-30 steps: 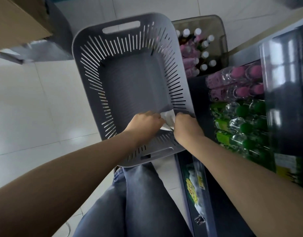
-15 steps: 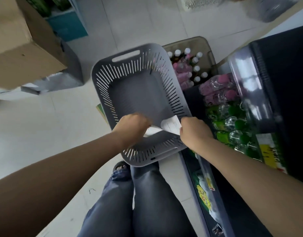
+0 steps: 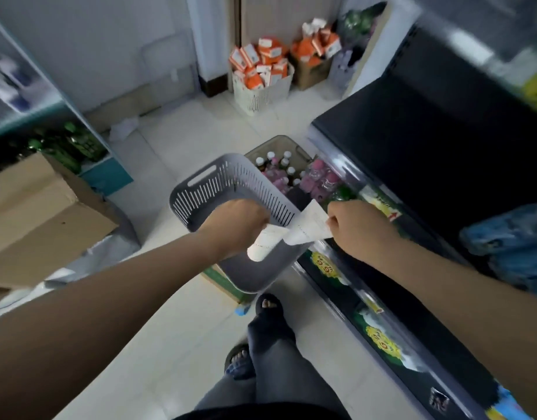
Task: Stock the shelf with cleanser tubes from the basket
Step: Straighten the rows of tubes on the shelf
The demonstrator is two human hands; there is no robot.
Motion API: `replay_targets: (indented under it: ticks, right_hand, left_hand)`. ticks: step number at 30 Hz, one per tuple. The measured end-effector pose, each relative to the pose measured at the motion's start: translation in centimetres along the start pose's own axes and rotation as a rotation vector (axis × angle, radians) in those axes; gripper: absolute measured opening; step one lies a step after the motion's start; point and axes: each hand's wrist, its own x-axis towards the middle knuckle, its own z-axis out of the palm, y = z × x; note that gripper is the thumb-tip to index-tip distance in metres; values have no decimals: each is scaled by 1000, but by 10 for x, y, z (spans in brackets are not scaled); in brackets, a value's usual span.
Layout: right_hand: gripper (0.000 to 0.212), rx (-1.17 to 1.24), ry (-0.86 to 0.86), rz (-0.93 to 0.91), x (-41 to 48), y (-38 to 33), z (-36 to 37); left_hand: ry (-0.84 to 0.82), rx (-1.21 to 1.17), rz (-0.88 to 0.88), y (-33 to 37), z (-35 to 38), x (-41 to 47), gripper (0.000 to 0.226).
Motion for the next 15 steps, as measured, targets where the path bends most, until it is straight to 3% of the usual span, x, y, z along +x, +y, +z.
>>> replay_targets:
  ticks: [15]
  right_hand:
    - [19,92,306,367,-224,72,-110]
  left_hand:
    - [83,115,488,189,-121,-22,19]
